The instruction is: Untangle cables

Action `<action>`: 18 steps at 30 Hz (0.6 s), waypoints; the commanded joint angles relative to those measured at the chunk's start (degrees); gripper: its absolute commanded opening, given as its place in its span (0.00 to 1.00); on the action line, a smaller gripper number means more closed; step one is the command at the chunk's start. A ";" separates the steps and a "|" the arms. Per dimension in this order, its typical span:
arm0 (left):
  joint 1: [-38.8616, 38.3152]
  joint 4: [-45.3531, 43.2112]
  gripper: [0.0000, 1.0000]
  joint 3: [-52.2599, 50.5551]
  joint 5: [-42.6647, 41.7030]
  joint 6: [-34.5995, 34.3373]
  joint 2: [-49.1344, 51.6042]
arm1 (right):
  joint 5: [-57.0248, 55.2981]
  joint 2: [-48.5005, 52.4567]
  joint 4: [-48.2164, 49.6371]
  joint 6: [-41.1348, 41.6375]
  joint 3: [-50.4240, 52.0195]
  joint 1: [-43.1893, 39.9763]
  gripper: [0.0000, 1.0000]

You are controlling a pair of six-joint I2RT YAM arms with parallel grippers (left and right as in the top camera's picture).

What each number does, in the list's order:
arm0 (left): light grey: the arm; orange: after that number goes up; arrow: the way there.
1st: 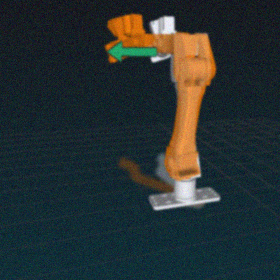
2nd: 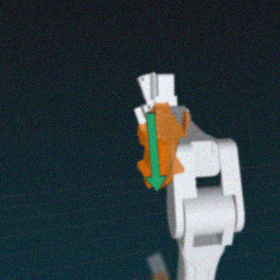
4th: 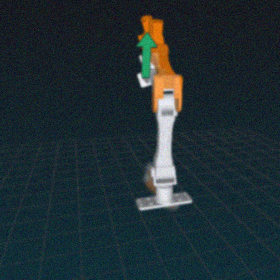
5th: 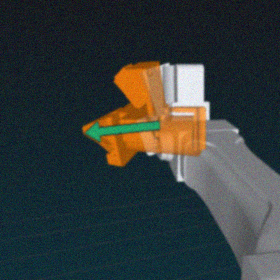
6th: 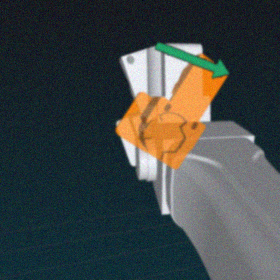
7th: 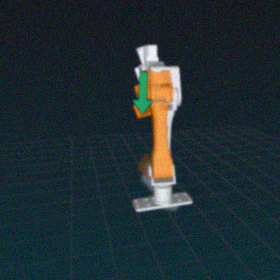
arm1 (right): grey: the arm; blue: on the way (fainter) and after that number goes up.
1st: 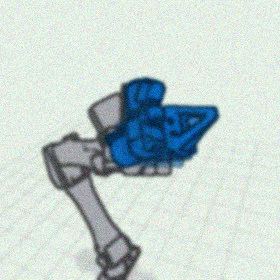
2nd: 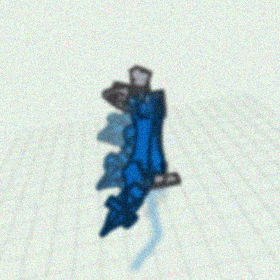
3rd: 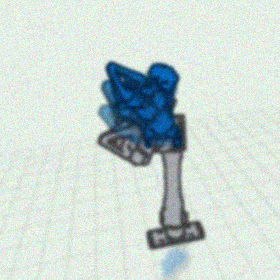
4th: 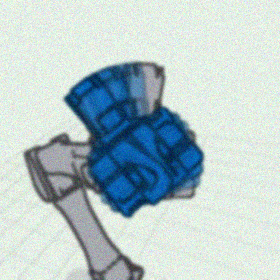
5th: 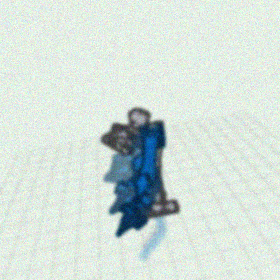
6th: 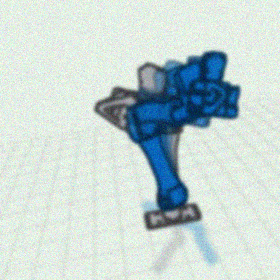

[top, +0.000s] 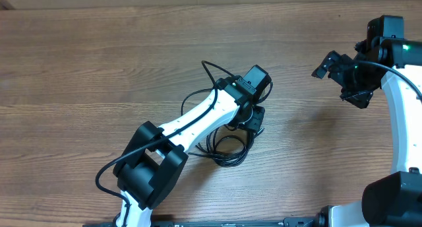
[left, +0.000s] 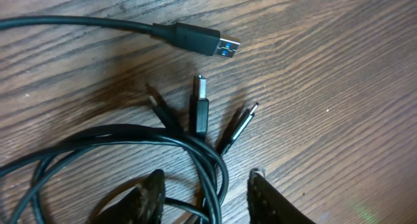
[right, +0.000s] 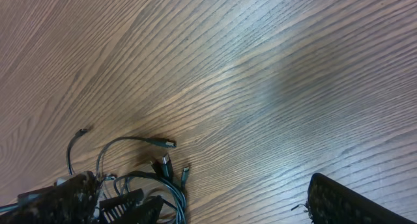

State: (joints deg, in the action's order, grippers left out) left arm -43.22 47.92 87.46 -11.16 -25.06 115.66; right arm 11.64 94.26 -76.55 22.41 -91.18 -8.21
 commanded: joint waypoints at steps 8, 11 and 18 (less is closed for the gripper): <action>-1.33 -3.54 0.37 -3.32 -0.24 -2.86 1.36 | -0.07 -0.04 0.37 -0.42 -0.70 0.20 1.00; -1.40 -3.63 0.38 -4.50 0.70 -4.50 1.36 | -0.09 -0.04 0.35 -0.44 -0.70 0.22 1.00; -1.62 -2.93 0.42 -5.62 0.37 -8.20 1.36 | -0.09 -0.04 0.37 -0.44 -0.66 0.22 1.00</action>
State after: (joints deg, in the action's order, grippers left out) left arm -44.27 44.88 82.50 -10.48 -30.87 116.18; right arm 11.64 94.24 -76.36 22.44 -91.18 -8.21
